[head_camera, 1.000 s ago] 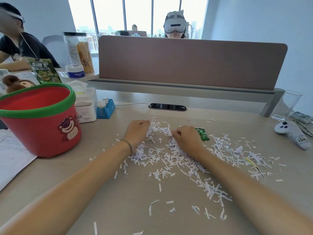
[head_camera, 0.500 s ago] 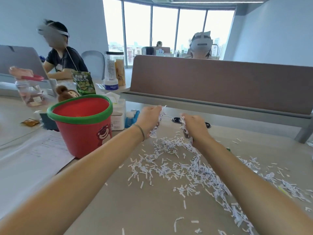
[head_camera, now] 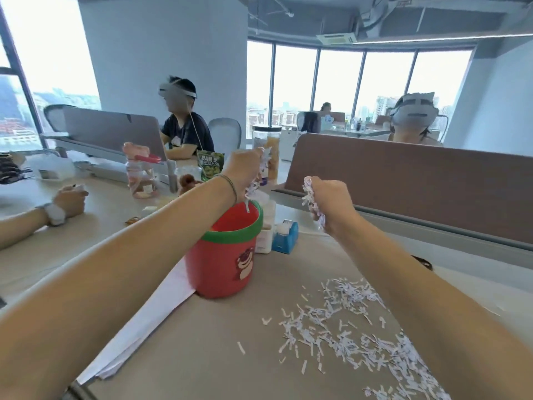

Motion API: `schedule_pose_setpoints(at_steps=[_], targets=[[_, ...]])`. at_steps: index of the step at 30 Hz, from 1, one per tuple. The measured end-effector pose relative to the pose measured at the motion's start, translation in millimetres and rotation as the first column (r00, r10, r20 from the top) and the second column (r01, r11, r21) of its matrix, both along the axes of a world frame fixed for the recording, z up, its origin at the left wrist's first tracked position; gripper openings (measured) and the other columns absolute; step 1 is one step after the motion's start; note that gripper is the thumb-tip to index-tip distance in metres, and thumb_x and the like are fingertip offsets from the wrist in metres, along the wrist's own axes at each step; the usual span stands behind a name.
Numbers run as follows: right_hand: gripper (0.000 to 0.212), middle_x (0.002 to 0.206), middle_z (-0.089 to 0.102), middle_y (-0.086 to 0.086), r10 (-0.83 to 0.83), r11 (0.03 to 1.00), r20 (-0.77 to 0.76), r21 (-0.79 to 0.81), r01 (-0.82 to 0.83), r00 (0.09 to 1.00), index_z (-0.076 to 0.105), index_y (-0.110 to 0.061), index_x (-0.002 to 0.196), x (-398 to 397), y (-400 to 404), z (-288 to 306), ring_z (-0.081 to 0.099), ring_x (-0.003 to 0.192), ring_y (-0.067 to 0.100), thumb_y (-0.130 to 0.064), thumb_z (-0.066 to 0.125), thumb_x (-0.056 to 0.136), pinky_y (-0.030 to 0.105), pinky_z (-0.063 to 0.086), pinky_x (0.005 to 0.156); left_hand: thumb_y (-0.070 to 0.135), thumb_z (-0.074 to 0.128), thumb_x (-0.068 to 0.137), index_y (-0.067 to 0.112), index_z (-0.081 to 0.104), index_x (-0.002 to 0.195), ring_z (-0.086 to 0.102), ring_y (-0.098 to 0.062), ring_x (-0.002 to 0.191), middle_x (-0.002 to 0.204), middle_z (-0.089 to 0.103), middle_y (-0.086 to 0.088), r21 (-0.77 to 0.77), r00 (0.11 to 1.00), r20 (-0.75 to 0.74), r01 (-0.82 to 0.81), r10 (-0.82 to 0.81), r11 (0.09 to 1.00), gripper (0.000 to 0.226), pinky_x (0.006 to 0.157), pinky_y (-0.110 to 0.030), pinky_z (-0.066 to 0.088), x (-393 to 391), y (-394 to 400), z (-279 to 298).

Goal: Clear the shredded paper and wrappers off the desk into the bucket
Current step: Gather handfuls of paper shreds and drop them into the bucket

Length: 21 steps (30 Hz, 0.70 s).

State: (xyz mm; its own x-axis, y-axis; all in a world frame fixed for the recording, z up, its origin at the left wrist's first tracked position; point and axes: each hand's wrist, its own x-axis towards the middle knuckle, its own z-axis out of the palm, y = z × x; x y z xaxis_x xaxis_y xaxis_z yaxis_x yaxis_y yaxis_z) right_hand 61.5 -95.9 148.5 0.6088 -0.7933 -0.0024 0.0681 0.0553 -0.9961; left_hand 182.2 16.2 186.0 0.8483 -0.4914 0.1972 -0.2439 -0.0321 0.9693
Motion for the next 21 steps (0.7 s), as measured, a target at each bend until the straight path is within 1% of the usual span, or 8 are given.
schedule_pose_setpoints(at_steps=[2,4,5,7,9,11,15,21], targets=[[0.029,0.08,0.072,0.018,0.039,0.999,0.001,0.01,-0.039,0.999,0.069,0.006,0.104,16,6,-2,0.044,0.036,0.014,-0.018,0.055,0.095,0.017,0.032,0.04,0.024,0.046,0.1,0.021,0.048,0.074,0.05,-0.014,0.06,0.073,0.051,0.001,0.006,0.999,0.012,-0.031,0.031,0.999,0.027,0.055,-0.027,0.047,18,11,-5],[0.034,0.123,0.067,0.027,0.061,0.998,-0.011,-0.017,-0.061,0.998,0.067,0.009,0.111,30,10,-5,0.072,0.07,0.032,-0.019,0.054,0.096,0.025,0.046,0.05,0.023,0.048,0.099,0.021,0.05,0.074,0.051,-0.014,0.062,0.075,0.053,0.001,0.027,0.998,0.019,-0.058,0.057,0.998,0.024,0.059,-0.029,0.048,34,20,-10],[0.031,0.124,0.064,0.028,0.073,0.997,-0.009,-0.037,-0.073,0.997,0.068,0.009,0.101,34,14,-6,0.071,0.07,0.034,-0.019,0.055,0.096,0.025,0.042,0.048,0.024,0.048,0.098,0.02,0.05,0.074,0.05,-0.014,0.062,0.074,0.052,0.0,0.044,0.997,0.018,-0.07,0.069,0.997,0.025,0.059,-0.028,0.047,41,25,-12],[0.024,0.085,0.069,0.033,0.093,0.994,-0.002,-0.054,-0.093,0.996,0.062,-0.002,0.078,41,19,-7,0.045,0.043,0.018,-0.018,0.057,0.095,0.023,0.025,0.041,0.023,0.049,0.098,0.02,0.047,0.069,0.043,-0.014,0.053,0.066,0.048,0.001,0.073,0.995,0.019,-0.095,0.094,0.993,0.029,0.048,-0.026,0.041,52,31,-18],[0.034,0.051,0.041,0.013,0.122,0.991,0.003,-0.062,-0.122,0.993,0.048,-0.012,0.063,48,23,-9,0.027,0.037,0.012,-0.017,0.058,0.095,0.022,0.02,0.041,0.022,0.049,0.097,0.02,0.043,0.062,0.033,-0.014,0.045,0.056,0.04,0.002,0.124,0.99,0.082,-0.126,0.116,0.984,0.036,0.041,-0.021,0.03,60,33,-23],[0.043,0.047,0.032,0.001,0.144,0.987,0.017,-0.071,-0.142,0.989,0.041,-0.016,0.054,55,25,-11,0.026,0.036,0.012,-0.015,0.057,0.094,0.021,0.02,0.039,0.022,0.05,0.097,0.021,0.04,0.058,0.03,-0.013,0.041,0.05,0.035,0.004,0.225,0.974,0.197,-0.152,0.108,0.962,0.04,0.045,-0.022,0.029,66,34,-28],[0.039,0.046,0.049,0.002,0.145,0.982,0.015,-0.121,-0.142,0.989,0.055,-0.007,0.057,61,28,-9,0.044,0.039,0.011,-0.012,0.059,0.095,0.017,0.03,0.037,0.021,0.052,0.091,0.021,0.039,0.053,0.032,-0.013,0.04,0.047,0.034,0.004,0.402,0.945,0.325,-0.112,-0.028,0.909,0.04,0.052,-0.027,0.036,74,35,-36],[0.03,0.059,0.05,0.01,0.111,0.975,-0.038,-0.19,-0.116,0.993,0.057,-0.006,0.065,75,29,-5,0.043,0.043,0.014,-0.015,0.06,0.094,0.021,0.03,0.041,0.026,0.061,0.09,0.011,0.064,0.062,0.054,-0.015,0.05,0.064,0.067,-0.004,0.635,0.83,0.494,-0.143,-0.257,0.759,0.031,0.062,-0.031,0.055,78,41,-43]])
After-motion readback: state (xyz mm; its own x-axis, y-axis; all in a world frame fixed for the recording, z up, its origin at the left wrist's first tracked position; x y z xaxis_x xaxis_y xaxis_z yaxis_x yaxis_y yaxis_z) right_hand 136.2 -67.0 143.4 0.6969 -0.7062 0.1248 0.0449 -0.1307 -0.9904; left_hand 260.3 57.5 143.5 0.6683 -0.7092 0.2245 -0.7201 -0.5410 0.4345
